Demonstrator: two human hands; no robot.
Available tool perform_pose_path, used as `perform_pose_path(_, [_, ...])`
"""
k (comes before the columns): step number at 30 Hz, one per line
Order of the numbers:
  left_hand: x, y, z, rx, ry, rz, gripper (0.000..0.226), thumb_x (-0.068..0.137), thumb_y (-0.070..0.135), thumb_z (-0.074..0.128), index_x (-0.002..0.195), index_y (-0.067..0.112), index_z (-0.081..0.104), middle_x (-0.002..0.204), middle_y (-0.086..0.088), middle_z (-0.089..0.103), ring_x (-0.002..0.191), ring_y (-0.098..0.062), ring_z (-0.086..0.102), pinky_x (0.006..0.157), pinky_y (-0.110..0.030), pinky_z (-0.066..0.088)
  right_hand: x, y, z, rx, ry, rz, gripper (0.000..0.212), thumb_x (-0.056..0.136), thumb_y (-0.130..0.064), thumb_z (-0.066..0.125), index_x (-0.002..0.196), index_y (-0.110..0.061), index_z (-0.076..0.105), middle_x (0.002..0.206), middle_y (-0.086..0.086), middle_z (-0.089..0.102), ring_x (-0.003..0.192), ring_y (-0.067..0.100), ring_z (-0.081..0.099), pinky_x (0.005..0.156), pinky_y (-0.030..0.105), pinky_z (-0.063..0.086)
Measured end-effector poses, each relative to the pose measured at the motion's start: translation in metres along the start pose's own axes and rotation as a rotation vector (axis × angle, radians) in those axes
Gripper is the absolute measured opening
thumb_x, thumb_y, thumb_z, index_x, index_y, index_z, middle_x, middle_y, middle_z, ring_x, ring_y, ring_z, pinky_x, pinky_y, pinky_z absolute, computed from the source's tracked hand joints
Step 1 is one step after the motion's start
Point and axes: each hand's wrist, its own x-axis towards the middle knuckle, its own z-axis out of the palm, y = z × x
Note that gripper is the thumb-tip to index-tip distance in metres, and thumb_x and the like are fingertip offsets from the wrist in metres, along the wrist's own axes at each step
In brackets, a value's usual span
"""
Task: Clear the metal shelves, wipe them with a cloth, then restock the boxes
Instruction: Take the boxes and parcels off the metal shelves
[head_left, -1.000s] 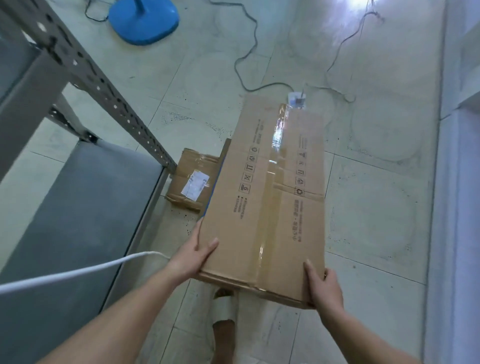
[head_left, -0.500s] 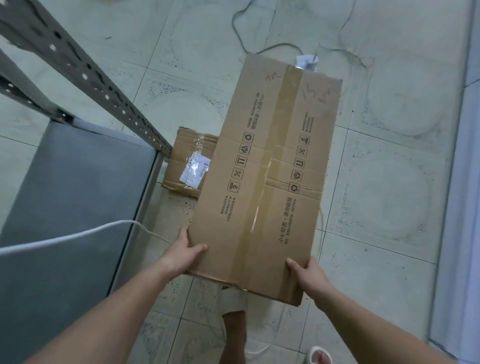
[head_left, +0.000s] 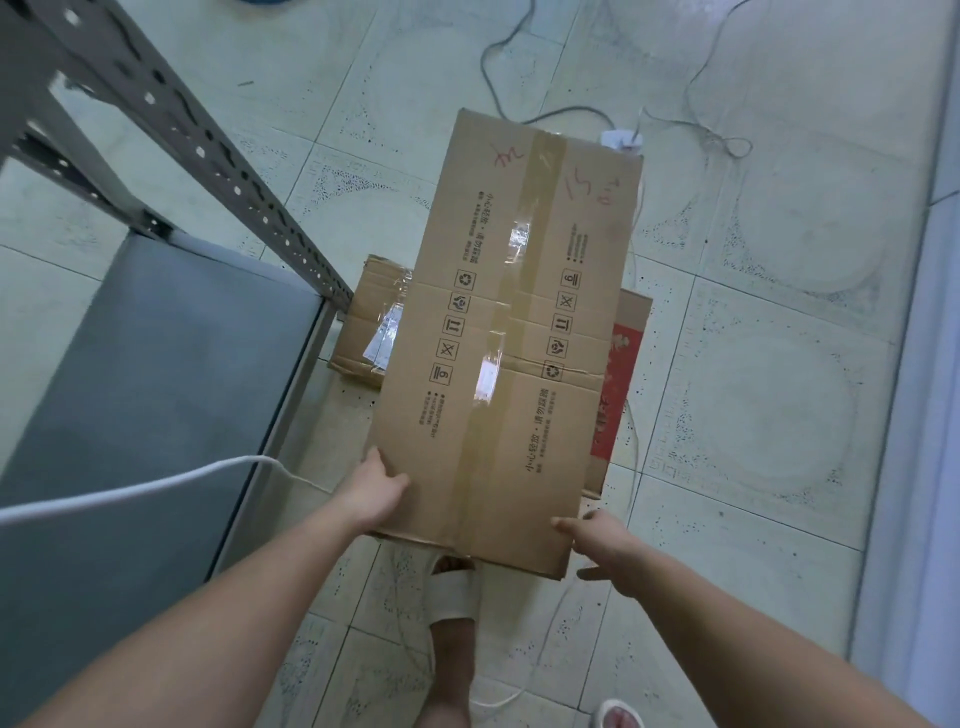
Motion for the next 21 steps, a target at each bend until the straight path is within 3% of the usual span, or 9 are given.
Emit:
perform_pose_path(3, [-0.027,0.016,0.011,0.055,0.025,0.059,0.071,0.102,0.028,0.053,0.16,0.015,0.014,0.159,-0.009,0.036,0.14,-0.031,0.043,0.117,-0.048,0.036,-0.014,-0.006,-0.008,-0.062,0.026,-0.082,0.021,0.103,-0.028,0.054,0.121,-0.017,0.051,0.107,0.001,0.054,0.113,0.027,0.056,0.098,0.045,0.052])
perform_pose_path(7, [-0.069,0.05,0.024,-0.034,0.132,0.173,0.062,0.101,0.023,0.053,0.157,0.017,0.027,0.157,-0.005,0.039,0.141,-0.027,0.042,0.116,-0.048,0.037,-0.037,-0.022,-0.022,-0.22,0.085,-0.277,0.036,0.1,-0.034,0.056,0.127,-0.012,0.059,0.124,0.007,0.063,0.115,0.027,0.059,0.103,0.049,0.051])
perform_pose_path(10, [-0.114,0.074,0.032,-0.291,0.26,0.191,0.048,0.1,0.018,0.054,0.146,0.016,0.04,0.145,-0.003,0.05,0.124,-0.021,0.051,0.109,-0.039,0.042,-0.079,-0.036,-0.036,-0.3,0.083,-0.429,0.033,0.1,-0.034,0.056,0.126,-0.015,0.062,0.121,0.007,0.066,0.111,0.025,0.063,0.099,0.045,0.053])
perform_pose_path(13, [-0.176,0.086,0.043,-0.57,0.4,0.203,0.034,0.101,0.016,0.054,0.134,0.017,0.047,0.129,0.001,0.056,0.101,-0.013,0.054,0.084,-0.026,0.043,-0.134,-0.041,-0.044,-0.368,0.056,-0.583,0.031,0.1,-0.035,0.057,0.125,-0.017,0.062,0.119,0.003,0.067,0.105,0.019,0.064,0.095,0.039,0.054])
perform_pose_path(15, [-0.221,0.083,0.053,-0.753,0.493,0.189,0.026,0.1,0.016,0.055,0.125,0.021,0.05,0.118,0.007,0.057,0.092,-0.006,0.054,0.071,-0.023,0.04,-0.171,-0.038,-0.045,-0.407,0.017,-0.673,0.027,0.098,-0.037,0.057,0.119,-0.022,0.063,0.117,0.0,0.068,0.104,0.019,0.065,0.095,0.043,0.056])
perform_pose_path(19, [-0.293,0.037,0.076,-1.099,0.653,0.167,0.019,0.095,0.011,0.057,0.111,0.02,0.058,0.113,0.002,0.064,0.096,-0.016,0.063,0.083,-0.03,0.051,-0.235,-0.027,-0.023,-0.529,-0.049,-0.794,0.027,0.098,-0.038,0.056,0.119,-0.023,0.063,0.115,0.0,0.068,0.103,0.02,0.066,0.094,0.045,0.057])
perform_pose_path(21, [-0.319,-0.007,0.084,-1.193,0.723,0.122,0.019,0.095,0.005,0.055,0.11,0.015,0.059,0.11,-0.001,0.065,0.086,-0.013,0.061,0.075,-0.026,0.052,-0.259,-0.017,0.004,-0.614,-0.108,-0.83,0.03,0.1,-0.037,0.055,0.123,-0.021,0.061,0.117,0.001,0.068,0.106,0.02,0.066,0.098,0.045,0.055])
